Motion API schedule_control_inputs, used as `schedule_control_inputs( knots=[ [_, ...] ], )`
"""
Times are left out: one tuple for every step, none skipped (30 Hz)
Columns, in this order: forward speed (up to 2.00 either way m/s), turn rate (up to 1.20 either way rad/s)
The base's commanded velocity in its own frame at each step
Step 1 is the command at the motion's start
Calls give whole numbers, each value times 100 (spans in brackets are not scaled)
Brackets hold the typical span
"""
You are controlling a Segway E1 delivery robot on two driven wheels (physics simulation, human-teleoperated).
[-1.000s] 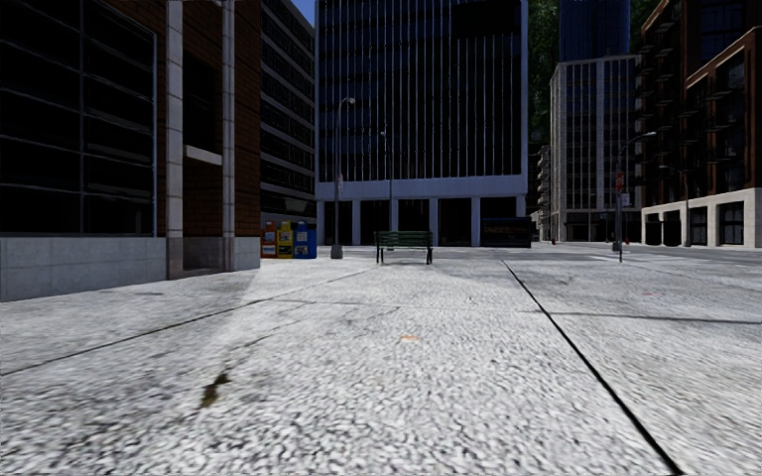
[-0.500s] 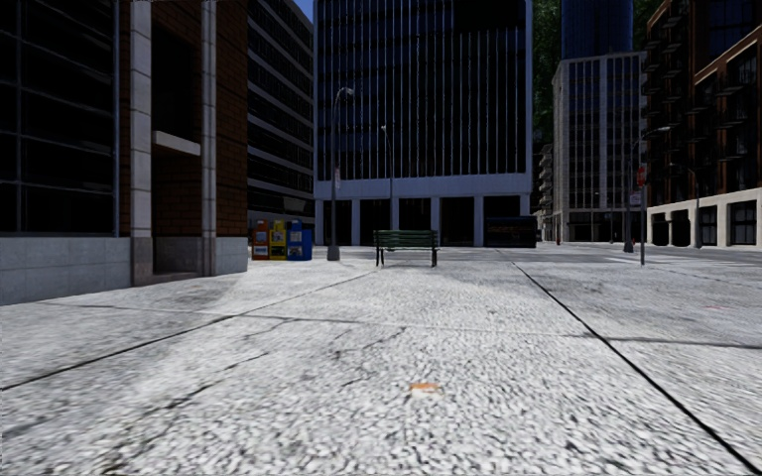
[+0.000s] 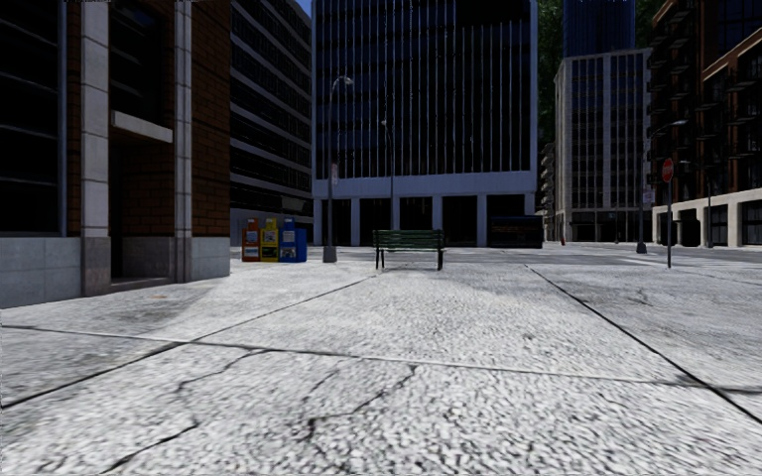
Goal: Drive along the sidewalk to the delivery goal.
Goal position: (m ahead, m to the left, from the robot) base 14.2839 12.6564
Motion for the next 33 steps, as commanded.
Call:
schedule_control_inputs(
  knots=[
    [200,0],
    [200,0],
    [200,0],
    [200,0],
    [200,0],
    [200,0],
    [200,0],
    [200,0],
    [200,0],
    [200,0],
    [200,0],
    [200,0],
    [200,0],
    [200,0],
    [200,0],
    [200,0],
    [200,0],
    [200,0],
    [200,0],
    [200,0],
    [200,0],
    [200,0],
    [200,0],
    [200,0],
    [200,0],
    [200,0],
    [200,0],
    [200,0],
    [200,0],
    [200,0],
    [200,0],
    [200,0],
    [200,0]
  ],
)
